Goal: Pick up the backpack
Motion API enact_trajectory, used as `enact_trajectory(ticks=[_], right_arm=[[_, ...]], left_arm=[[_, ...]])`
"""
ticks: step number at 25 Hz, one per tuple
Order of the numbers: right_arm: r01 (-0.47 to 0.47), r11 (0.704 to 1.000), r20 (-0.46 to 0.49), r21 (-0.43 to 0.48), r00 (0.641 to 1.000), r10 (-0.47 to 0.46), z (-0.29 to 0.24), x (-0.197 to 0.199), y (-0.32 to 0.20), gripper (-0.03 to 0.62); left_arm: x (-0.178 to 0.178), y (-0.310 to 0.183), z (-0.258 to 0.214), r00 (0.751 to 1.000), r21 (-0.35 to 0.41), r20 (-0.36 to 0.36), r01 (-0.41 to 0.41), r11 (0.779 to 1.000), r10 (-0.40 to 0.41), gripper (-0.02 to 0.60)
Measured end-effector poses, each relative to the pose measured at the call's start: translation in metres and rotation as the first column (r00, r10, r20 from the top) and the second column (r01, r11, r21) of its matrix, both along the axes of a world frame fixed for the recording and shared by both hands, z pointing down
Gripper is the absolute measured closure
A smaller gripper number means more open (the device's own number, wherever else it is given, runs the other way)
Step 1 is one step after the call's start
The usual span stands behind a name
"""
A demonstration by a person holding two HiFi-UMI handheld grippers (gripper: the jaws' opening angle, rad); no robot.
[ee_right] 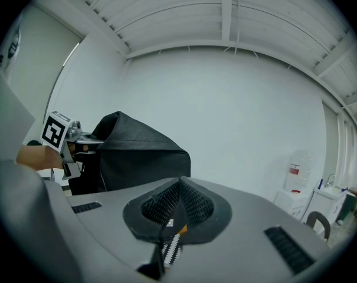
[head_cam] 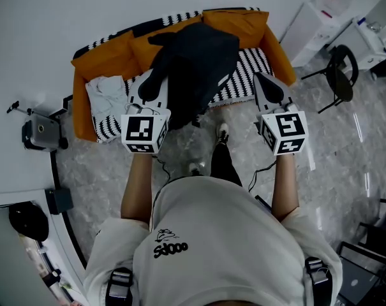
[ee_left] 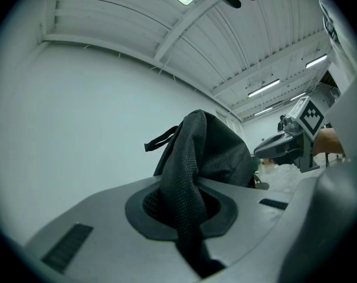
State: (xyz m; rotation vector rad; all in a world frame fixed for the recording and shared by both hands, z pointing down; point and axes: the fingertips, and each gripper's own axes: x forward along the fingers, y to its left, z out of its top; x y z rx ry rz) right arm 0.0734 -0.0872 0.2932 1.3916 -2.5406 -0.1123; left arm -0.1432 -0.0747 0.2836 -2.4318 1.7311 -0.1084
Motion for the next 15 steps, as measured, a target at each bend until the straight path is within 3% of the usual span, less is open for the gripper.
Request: enact_trajectory(ticks=[15], right_arm=[[-0.030, 0.999, -0.005, -0.015, 1.000, 0.030, 0.011, 0.005, -0.004, 0.560]], left_arm=[[0.002, -0.010, 0.009, 0.999, -0.016, -0.020, -0.025, 1.000, 0.025, 0.543]])
